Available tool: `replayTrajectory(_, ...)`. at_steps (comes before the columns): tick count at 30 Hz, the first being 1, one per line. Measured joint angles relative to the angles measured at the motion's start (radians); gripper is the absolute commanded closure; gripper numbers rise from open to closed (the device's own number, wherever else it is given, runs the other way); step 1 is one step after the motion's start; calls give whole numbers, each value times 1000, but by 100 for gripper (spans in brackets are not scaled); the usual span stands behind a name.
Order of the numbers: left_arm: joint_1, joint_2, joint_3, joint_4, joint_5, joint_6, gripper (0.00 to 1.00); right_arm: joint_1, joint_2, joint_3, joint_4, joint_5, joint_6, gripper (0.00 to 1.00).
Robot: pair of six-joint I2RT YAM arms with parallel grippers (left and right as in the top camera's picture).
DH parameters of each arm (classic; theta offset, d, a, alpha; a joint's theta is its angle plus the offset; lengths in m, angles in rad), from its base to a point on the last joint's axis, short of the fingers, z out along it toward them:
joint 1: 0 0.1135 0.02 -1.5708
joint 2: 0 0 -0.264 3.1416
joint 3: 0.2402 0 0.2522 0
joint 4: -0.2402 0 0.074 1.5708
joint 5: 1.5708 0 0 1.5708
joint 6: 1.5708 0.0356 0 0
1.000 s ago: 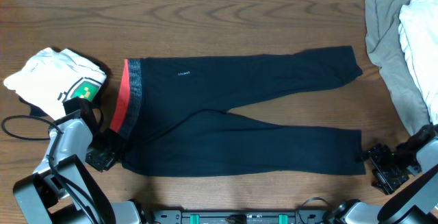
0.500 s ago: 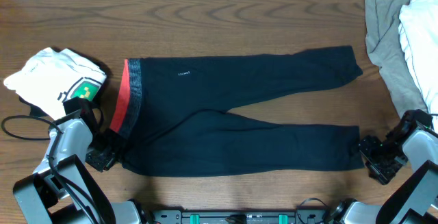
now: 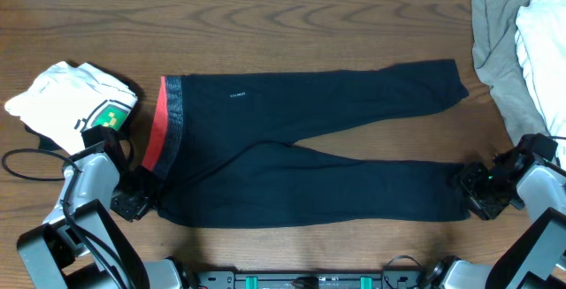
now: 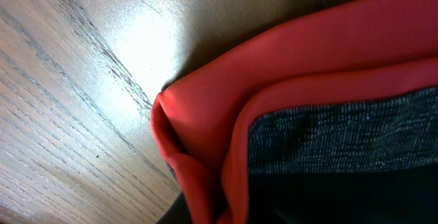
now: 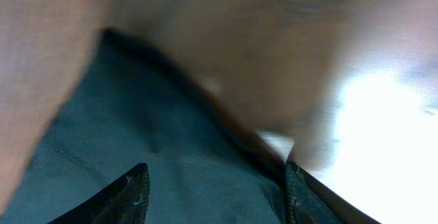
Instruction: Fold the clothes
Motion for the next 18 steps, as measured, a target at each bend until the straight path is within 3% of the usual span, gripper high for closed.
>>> replayTrajectory(10, 0, 0, 0, 0, 0, 0, 87, 0, 8, 8, -2, -95, -10, 28)
replayTrajectory(18, 0, 0, 0, 0, 0, 0, 87, -2, 81, 149, -251, 11, -38, 22)
